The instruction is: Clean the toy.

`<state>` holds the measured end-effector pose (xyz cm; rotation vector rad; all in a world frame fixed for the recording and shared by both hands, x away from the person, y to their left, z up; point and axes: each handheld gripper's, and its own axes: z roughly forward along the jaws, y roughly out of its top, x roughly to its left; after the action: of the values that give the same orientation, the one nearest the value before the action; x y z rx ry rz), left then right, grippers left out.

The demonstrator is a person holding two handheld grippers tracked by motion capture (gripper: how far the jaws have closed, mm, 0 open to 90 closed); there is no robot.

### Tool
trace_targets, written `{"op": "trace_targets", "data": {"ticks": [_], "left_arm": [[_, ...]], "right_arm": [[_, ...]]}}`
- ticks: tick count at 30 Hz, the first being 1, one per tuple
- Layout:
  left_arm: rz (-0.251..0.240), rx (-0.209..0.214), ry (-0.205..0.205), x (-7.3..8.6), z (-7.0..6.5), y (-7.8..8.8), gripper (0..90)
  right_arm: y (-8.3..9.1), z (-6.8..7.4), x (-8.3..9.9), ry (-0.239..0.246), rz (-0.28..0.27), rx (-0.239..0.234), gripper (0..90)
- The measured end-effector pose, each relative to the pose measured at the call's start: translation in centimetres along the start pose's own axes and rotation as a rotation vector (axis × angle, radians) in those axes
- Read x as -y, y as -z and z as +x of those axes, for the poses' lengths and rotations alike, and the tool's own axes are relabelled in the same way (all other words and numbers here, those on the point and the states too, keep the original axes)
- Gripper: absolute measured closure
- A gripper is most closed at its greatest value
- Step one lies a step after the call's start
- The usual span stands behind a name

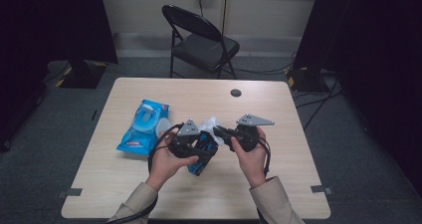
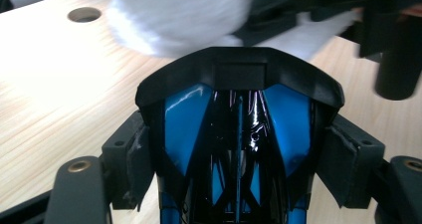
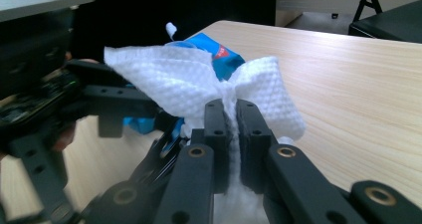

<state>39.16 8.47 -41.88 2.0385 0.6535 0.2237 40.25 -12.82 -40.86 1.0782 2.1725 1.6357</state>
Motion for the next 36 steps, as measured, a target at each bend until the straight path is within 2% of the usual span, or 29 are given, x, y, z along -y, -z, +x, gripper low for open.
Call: {"op": "trace_targets", "data": {"ticks": [8, 15, 18, 22, 24, 36], "left_arm": [[-0.011, 0.013, -0.017, -0.4, -0.6, -0.2, 25.6], [-0.025, -0.025, 0.001, -0.2, 0.4, 0.7, 25.6], [-0.028, -0.035, 0.004, -0.2, 0.8, 1.0, 25.6], [-0.037, -0.036, 0.01, -0.2, 0.7, 0.9, 25.6], [-0.033, -0.041, 0.003, -0.3, 0.7, 1.0, 25.6], [-0.032, -0.044, 0.008, -0.1, 0.8, 0.9, 25.5]], "right_arm": [[-0.4, -0.8, -0.1, -0.024, 0.015, 0.005, 85.3], [0.6, -1.3, -0.2, -0.04, -0.014, 0.02, 85.3], [0.9, -1.1, -0.4, -0.036, -0.027, 0.007, 85.3], [0.5, -0.4, -0.2, -0.038, -0.024, -0.022, 85.3], [0.1, -0.1, 0.1, -0.026, -0.01, -0.021, 85.3], [-0.4, -0.2, 1.5, -0.056, 0.011, -0.017, 85.4]]}}
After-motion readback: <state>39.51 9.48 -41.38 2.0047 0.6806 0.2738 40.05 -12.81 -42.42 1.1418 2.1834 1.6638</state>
